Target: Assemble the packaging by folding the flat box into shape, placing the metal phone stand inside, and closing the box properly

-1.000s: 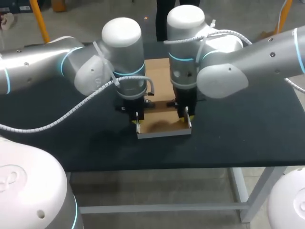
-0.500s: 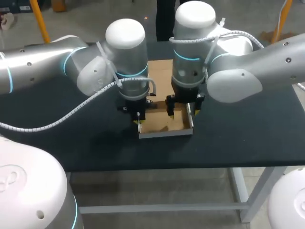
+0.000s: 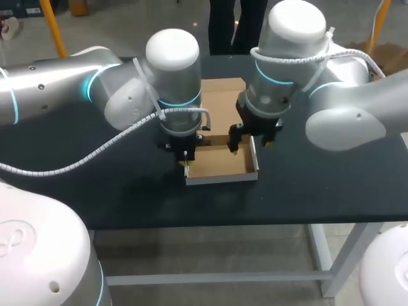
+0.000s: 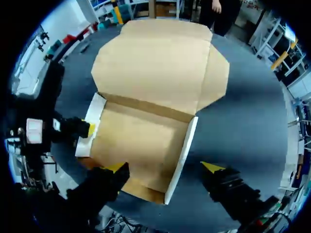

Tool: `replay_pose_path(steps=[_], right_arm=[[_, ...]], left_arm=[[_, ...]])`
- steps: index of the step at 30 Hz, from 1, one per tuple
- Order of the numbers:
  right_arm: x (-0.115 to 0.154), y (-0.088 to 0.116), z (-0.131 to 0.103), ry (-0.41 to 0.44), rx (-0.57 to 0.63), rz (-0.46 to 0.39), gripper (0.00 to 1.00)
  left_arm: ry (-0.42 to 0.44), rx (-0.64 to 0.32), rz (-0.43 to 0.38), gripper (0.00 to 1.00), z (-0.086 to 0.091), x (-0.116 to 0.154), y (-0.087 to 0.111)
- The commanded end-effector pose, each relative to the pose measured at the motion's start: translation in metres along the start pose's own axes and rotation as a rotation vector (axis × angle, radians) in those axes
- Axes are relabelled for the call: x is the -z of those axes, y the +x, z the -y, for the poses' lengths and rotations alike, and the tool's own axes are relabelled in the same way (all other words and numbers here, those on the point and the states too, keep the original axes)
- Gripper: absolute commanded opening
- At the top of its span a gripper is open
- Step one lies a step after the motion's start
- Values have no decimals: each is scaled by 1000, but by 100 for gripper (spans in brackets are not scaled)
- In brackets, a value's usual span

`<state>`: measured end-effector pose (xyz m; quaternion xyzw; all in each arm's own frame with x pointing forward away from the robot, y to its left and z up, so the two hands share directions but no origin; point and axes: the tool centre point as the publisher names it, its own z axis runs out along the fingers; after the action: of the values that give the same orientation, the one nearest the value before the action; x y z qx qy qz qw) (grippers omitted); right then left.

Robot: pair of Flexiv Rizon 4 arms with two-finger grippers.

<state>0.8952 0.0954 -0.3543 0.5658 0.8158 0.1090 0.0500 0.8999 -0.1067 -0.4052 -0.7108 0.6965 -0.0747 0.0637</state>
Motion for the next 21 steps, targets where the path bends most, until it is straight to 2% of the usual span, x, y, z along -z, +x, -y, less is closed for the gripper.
replay_pose_path(steps=[1,2,16,20,21], right_arm=[[27,-13,16,-106,90,-133,100],[29,-13,16,-85,99,-125,100],[29,-13,16,-85,99,-125,100],[39,-9,23,-127,272,-180,100],[43,-9,27,-143,347,-230,100]], left_arm=[[10,-2,8,0,-5,-4,0],[10,-3,9,0,-5,-4,0],[7,-12,23,0,-7,-2,-11],[4,-27,22,0,-7,0,-13],[5,-31,23,0,-8,1,-14]])
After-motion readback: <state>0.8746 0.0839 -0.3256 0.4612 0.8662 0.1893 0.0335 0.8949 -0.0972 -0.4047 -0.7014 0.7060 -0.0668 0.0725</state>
